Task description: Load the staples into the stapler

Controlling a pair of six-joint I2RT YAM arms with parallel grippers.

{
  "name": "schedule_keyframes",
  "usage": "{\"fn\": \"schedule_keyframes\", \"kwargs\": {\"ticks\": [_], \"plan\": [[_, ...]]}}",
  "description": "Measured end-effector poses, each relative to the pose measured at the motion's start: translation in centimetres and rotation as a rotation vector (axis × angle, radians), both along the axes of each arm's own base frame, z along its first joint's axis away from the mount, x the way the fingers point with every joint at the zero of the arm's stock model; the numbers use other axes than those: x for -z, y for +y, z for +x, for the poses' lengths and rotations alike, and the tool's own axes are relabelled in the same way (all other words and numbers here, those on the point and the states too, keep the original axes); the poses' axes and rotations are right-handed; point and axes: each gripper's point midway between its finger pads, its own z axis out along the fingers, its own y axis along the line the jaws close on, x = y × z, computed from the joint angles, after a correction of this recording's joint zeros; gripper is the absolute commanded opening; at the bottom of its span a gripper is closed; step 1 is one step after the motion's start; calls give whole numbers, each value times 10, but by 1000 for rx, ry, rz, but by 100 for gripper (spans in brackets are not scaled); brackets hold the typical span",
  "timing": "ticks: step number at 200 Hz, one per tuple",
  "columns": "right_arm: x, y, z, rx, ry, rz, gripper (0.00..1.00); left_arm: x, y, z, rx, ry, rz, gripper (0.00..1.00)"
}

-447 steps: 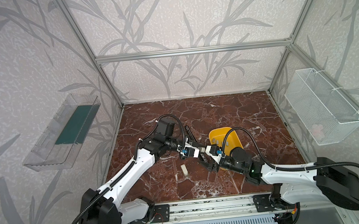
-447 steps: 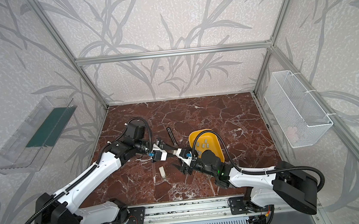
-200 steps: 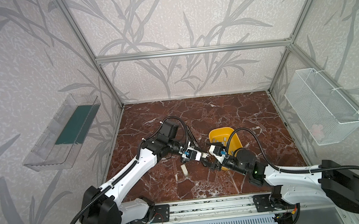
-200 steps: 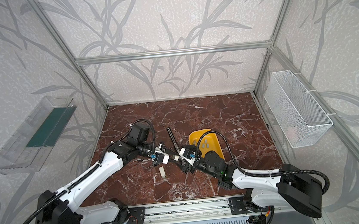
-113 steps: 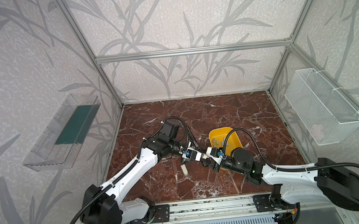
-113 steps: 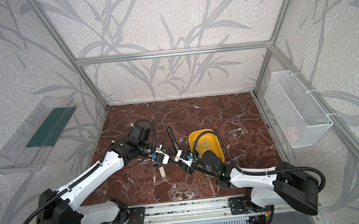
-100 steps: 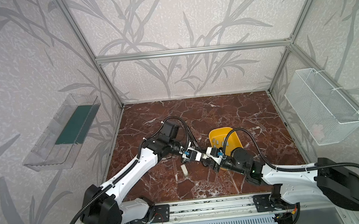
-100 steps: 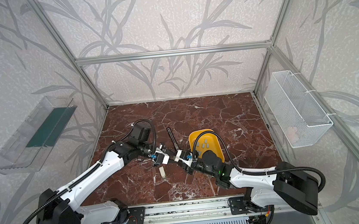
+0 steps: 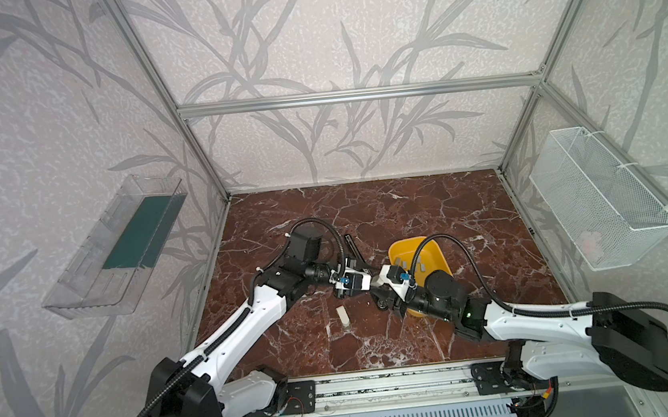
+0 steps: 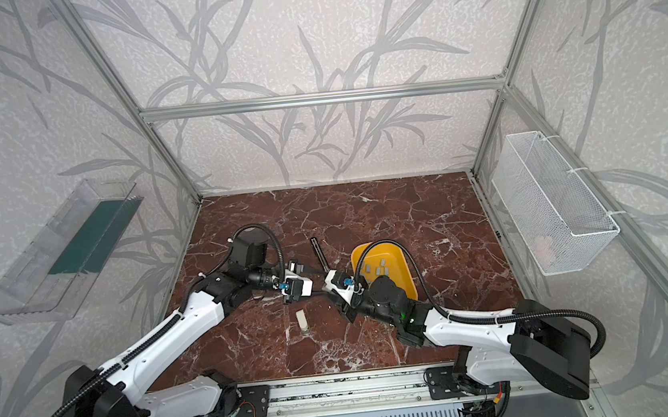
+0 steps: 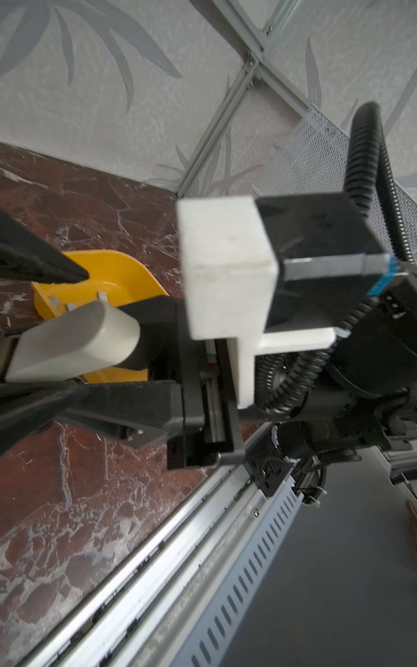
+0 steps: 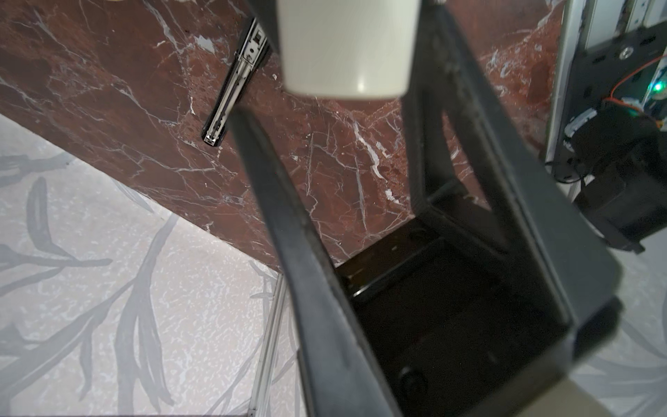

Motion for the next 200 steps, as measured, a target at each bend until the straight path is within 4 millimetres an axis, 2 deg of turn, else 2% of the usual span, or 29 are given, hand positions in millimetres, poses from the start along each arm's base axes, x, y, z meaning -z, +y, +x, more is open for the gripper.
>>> {"fn": "schedule_keyframes", "kwargs": {"ticks": [22, 37, 71, 91, 123, 165, 200], "plan": [[-9, 12, 11, 71, 25, -19, 4, -5, 17, 21, -94, -18, -15, 53], [-5, 16, 17, 128, 36, -40, 0, -6, 31, 34, -169, -31, -23, 54], [38, 34, 4, 132, 132, -176, 0, -13, 70, 88, -438, -137, -32, 55], [58, 35, 5, 159, 191, -230, 0, -19, 80, 102, -514, -176, -36, 55], [80, 35, 10, 210, 284, -281, 0, -24, 86, 110, -555, -201, -41, 55], [85, 45, 12, 246, 361, -275, 0, -25, 85, 109, -550, -203, -44, 55], [101, 48, 16, 305, 421, -313, 0, -25, 84, 108, -541, -202, -47, 55]]}}
